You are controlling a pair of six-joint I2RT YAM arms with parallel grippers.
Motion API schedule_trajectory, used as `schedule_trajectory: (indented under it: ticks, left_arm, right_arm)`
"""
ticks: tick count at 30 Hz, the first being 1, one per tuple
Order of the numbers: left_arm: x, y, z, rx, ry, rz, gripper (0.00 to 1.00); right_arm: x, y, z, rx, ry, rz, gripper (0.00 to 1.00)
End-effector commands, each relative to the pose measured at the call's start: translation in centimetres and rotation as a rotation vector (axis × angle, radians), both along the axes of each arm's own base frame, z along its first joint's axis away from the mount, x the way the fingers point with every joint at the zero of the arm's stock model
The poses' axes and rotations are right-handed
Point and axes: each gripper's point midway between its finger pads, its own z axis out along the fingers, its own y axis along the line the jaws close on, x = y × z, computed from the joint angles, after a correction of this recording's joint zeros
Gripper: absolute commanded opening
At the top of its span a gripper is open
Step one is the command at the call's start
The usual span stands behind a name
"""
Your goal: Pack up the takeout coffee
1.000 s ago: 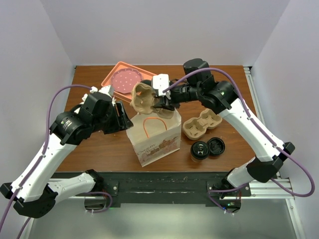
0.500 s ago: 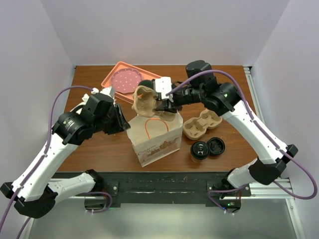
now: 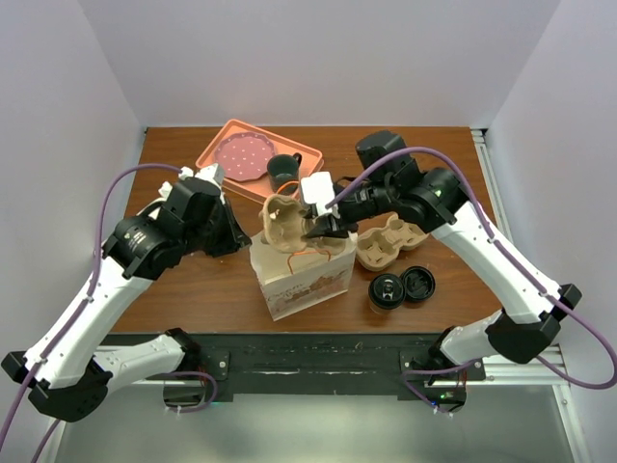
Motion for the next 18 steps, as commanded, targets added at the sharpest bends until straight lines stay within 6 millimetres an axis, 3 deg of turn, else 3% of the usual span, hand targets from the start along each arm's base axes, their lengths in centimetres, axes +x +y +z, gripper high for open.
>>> schedule_trajectory:
  ticks: [1, 9, 18]
  left_arm:
    - [1.0, -0.7, 0.8, -0.032, -0.039, -0.002, 0.0]
    - [1.2, -1.2, 0.9, -0.045, -0.037, -0.013, 0.0]
    - [1.3, -1.6, 1.6, -0.072, -0.057, -0.025, 0.0]
  right_arm:
    - [-1.4, -0.4, -0.6, -0.05, -0.023, 0.044, 0.22]
    - [-0.4, -1.0, -3.1, -0.21, -0.107, -0.024, 0.19]
    - [-0.5, 0.7, -4.4, -0.302, -0.139, -0.043, 0.17]
